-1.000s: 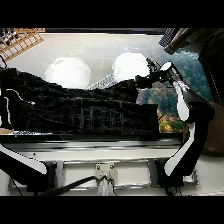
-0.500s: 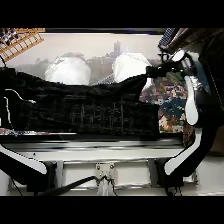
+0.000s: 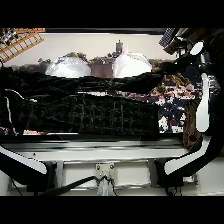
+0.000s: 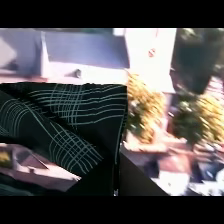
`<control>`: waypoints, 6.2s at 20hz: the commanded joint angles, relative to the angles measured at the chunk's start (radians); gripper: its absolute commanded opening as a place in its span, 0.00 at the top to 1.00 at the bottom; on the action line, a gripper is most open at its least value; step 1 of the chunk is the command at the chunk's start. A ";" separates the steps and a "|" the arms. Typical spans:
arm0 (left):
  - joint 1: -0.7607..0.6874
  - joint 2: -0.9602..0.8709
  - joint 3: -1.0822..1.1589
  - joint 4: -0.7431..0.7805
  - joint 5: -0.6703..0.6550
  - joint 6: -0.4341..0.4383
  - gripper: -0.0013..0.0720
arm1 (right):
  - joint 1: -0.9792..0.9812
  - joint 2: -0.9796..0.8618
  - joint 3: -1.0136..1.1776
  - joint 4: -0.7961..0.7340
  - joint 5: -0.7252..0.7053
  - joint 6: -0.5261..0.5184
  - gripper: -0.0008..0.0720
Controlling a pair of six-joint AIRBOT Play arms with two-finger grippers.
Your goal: Fold the clothes and pants, and hang the long-sleeved shirts on hangers.
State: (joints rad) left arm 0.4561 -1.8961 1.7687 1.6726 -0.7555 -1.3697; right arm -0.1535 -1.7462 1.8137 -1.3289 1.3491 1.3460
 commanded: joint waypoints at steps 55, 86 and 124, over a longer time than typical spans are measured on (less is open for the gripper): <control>-0.071 0.324 -0.105 -0.160 -0.322 -0.405 0.52 | -0.002 0.719 -0.988 -0.055 -0.228 0.340 0.41; -0.236 0.619 -0.303 -0.208 -0.334 -0.449 0.52 | -0.002 1.007 -1.449 0.037 -0.161 0.697 0.19; 0.391 0.413 -0.755 -0.141 0.076 -0.272 0.40 | -0.002 0.902 -1.435 0.134 -0.445 0.418 0.97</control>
State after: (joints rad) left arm 0.8501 -1.4433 1.0138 1.5433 -0.7650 -1.6539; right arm -0.1555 -0.8440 0.3771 -1.2030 0.8867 1.7603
